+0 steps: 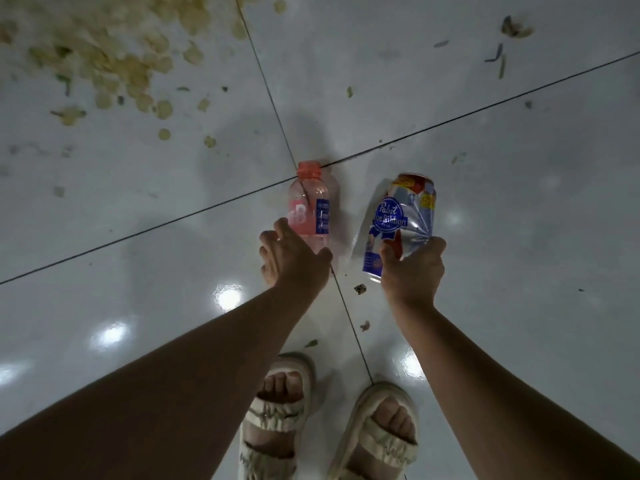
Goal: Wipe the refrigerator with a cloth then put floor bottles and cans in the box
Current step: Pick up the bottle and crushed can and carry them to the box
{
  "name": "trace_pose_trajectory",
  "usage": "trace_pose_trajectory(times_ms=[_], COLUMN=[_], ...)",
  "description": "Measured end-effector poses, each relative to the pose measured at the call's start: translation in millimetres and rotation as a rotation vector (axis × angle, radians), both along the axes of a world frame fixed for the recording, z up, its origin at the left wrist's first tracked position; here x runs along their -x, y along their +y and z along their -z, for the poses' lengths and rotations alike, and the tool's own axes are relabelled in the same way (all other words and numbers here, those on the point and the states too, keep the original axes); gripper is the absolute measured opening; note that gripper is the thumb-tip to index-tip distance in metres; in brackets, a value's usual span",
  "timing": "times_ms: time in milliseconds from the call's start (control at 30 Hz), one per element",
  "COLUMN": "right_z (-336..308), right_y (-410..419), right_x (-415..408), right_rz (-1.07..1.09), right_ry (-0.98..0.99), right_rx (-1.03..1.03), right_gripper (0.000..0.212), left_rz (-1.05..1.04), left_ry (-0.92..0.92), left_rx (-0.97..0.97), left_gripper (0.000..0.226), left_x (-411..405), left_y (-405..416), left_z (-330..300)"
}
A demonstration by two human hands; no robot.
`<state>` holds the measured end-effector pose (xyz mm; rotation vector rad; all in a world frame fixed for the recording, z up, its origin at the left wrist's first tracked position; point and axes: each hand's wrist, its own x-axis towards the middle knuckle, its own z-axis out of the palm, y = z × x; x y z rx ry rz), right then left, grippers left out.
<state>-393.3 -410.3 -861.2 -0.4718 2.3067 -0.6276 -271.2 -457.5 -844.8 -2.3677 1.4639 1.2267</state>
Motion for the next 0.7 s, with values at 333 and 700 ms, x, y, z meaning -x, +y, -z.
trace_pose_trajectory(times_ms=[333,700], right_z=[16,-119], right_y=[12,-6], right_x=[-5,27], right_rz=[-0.081,-0.053], right_ry=[0.013,0.028], right_rx=[0.052,0.120], right_gripper=[0.048,0.051], left_rz=[-0.095,-0.028], left_ry=[0.096,0.172], left_rx=[-0.062,-0.012], left_gripper=[0.069,0.064], left_x=[-1,14], left_y=[2,-22], left_z=[46,-92])
